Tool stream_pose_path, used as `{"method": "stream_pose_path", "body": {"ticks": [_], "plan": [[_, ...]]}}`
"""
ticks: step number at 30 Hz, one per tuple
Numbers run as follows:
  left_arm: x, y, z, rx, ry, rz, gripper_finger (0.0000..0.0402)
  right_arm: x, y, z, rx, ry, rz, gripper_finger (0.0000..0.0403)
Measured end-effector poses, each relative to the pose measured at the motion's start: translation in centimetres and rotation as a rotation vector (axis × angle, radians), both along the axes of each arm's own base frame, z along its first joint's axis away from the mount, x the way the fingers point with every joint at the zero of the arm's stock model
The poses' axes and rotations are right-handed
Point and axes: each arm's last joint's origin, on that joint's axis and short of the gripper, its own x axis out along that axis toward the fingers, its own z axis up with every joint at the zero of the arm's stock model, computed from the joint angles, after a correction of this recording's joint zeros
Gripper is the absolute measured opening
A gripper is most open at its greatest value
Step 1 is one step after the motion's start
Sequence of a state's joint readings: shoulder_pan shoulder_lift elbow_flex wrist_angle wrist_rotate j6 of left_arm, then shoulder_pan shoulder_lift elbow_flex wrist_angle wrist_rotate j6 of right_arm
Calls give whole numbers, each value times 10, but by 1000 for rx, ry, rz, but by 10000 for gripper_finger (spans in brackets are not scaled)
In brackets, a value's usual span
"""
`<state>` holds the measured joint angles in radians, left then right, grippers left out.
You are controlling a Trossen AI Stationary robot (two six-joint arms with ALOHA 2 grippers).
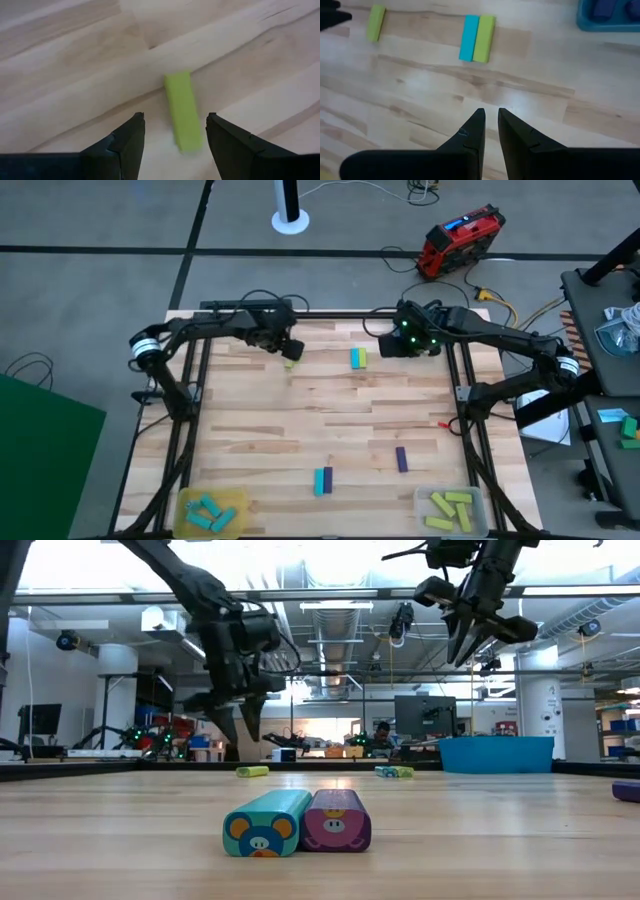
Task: Sort blocks
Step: Put the green block into the transparent bin
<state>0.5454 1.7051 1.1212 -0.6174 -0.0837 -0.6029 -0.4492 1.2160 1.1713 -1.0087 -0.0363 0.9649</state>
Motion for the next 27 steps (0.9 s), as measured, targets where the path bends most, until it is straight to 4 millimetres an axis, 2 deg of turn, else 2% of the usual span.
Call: {"method": "stream_pose_path", "body": {"ticks": [8,18,27], "plan": [[16,4,-16,-25,45,-6,188,0,0,0,-11,6,-55,43],[21,-1,-30,-41,79,-36,188,0,-1,0,-41,19,-78,43],[38,-7,-50,-39,82,-78,179,0,-1,0,-57,27,-70,43]]}}
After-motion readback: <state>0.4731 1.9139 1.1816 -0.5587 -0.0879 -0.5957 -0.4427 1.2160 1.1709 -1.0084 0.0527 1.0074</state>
